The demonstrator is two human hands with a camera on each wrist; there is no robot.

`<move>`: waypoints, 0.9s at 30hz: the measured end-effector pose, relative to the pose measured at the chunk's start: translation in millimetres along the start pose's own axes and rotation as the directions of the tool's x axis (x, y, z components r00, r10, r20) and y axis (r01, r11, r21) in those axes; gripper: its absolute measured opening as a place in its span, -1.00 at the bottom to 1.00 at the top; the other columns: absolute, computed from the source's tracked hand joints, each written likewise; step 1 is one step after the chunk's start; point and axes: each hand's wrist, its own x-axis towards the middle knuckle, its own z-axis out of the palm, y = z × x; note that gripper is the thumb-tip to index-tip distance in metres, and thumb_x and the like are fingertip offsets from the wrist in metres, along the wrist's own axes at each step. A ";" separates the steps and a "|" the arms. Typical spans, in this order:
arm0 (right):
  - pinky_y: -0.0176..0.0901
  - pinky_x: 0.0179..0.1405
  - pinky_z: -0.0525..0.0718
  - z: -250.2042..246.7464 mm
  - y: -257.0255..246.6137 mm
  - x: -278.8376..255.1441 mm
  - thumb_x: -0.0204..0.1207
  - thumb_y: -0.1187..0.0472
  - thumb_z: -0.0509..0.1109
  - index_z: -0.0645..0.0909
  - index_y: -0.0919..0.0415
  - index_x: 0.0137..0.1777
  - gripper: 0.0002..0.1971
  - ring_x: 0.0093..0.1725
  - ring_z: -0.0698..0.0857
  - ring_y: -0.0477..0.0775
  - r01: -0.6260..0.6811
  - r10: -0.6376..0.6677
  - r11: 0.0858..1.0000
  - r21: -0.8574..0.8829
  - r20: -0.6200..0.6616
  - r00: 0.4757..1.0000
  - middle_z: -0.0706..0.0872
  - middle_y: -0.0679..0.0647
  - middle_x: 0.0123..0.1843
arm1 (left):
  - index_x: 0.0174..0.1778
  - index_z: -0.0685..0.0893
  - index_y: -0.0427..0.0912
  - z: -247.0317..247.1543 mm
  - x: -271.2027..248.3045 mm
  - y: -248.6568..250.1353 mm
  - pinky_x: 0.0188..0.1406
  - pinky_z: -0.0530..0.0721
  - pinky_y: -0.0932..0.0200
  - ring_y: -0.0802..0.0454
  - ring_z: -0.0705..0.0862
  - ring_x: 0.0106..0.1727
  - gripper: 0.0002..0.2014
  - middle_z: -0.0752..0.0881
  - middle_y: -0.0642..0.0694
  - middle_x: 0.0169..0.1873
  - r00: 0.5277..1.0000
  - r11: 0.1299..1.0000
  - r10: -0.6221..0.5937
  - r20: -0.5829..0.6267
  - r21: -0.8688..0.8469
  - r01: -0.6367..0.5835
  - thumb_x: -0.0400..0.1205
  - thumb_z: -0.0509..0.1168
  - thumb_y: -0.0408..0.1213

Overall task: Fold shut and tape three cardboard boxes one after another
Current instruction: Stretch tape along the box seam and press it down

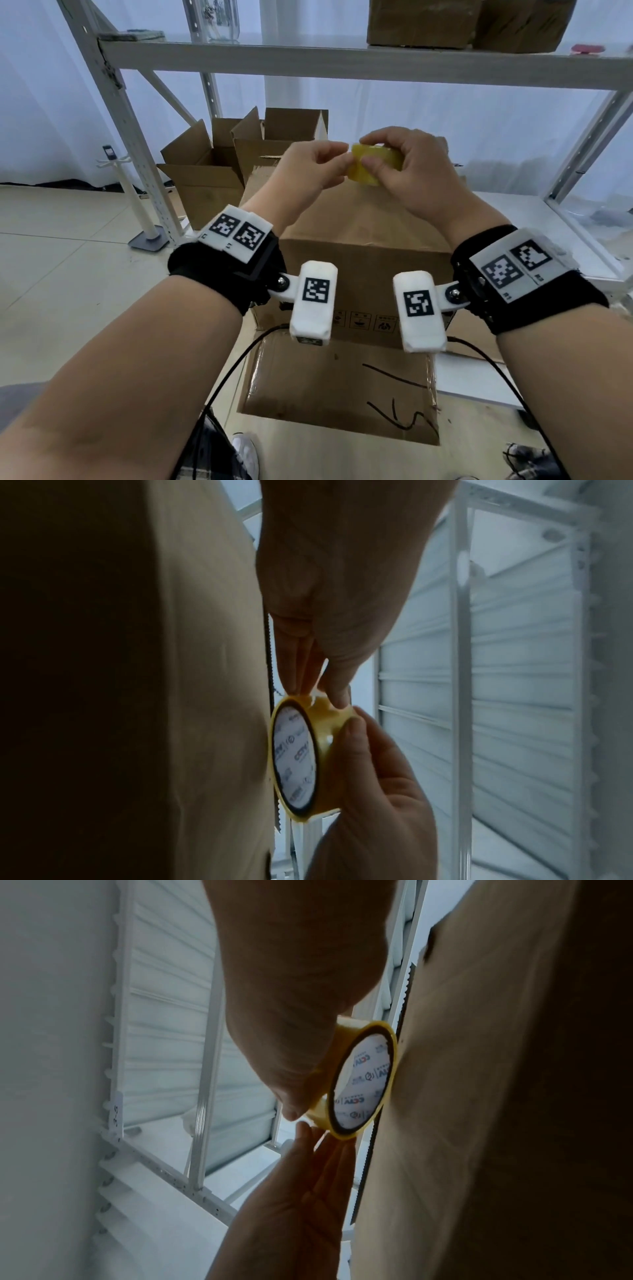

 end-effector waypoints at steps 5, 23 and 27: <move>-0.16 0.27 0.44 7.6 -1.0 -0.2 0.60 0.00 0.37 0.63 0.00 0.30 -0.70 0.15 0.52 -0.05 0.004 -0.005 0.999 -0.048 -0.014 1.000 0.72 -0.03 0.14 | 0.04 0.76 -0.28 4.6 0.9 -7.0 -0.08 0.74 0.29 0.14 0.76 -0.13 -0.85 0.78 -0.12 -0.15 0.991 0.998 0.055 -0.125 -0.010 -0.056 0.61 0.38 -0.32; -0.15 0.31 0.25 -7.4 -8.7 -1.2 0.66 0.11 0.30 0.52 0.05 0.44 -0.64 0.14 0.46 -0.14 0.098 -0.098 0.985 -0.144 0.010 0.995 0.68 -0.03 0.26 | 0.00 0.57 -0.24 3.1 6.8 2.6 -0.11 0.67 0.42 0.17 0.66 -0.18 -0.96 0.62 0.05 -0.25 0.949 0.911 0.297 -0.104 0.330 -0.249 0.71 0.22 -0.37; -0.06 0.37 0.27 -7.2 -7.4 2.9 0.68 0.08 0.27 0.54 0.05 0.44 -0.66 0.25 0.59 0.03 0.057 -0.059 0.983 -0.176 -0.008 0.998 0.69 0.00 0.31 | -0.02 0.51 -0.21 6.1 3.9 4.6 -0.09 0.68 0.40 0.13 0.67 -0.18 -0.95 0.63 0.02 -0.25 0.960 0.927 0.277 -0.048 0.277 -0.254 0.72 0.17 -0.40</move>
